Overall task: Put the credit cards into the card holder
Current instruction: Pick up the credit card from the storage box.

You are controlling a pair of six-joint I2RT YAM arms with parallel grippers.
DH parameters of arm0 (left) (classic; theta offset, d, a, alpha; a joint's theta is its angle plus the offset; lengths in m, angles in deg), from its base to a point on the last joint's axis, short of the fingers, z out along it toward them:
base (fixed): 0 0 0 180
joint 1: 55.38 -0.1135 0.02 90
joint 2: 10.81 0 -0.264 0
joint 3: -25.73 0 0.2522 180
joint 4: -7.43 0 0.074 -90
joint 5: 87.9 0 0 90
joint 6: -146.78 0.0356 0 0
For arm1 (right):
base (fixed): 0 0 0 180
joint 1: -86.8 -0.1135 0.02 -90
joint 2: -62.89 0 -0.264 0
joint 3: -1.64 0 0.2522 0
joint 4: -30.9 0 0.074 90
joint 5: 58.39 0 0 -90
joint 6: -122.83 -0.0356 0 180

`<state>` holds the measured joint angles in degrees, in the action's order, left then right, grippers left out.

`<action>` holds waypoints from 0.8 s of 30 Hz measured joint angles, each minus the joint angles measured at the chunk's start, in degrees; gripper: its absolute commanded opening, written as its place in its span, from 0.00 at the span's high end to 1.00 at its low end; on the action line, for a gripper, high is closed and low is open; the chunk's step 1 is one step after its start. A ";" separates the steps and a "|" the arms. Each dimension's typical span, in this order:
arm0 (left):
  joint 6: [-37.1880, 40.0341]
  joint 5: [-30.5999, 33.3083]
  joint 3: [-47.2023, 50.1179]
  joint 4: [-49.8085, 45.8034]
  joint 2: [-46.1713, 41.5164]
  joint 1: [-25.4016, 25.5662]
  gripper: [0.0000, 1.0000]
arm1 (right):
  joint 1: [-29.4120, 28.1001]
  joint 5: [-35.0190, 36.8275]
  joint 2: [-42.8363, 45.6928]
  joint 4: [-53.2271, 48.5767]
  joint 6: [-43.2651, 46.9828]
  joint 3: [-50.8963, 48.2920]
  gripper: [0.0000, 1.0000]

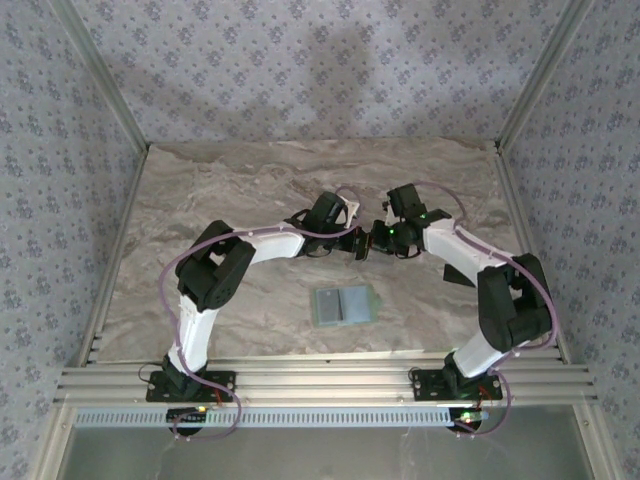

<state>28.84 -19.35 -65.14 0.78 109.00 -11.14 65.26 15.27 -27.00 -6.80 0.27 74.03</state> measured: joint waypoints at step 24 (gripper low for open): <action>-0.63 -1.88 0.35 1.90 0.42 -0.39 0.91 | 2.56 -5.03 1.51 1.92 -0.70 -2.01 1.00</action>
<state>28.20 -21.23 -64.79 2.68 109.42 -11.53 67.82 10.24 -25.49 -4.88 -0.43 72.02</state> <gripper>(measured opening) 0.090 0.066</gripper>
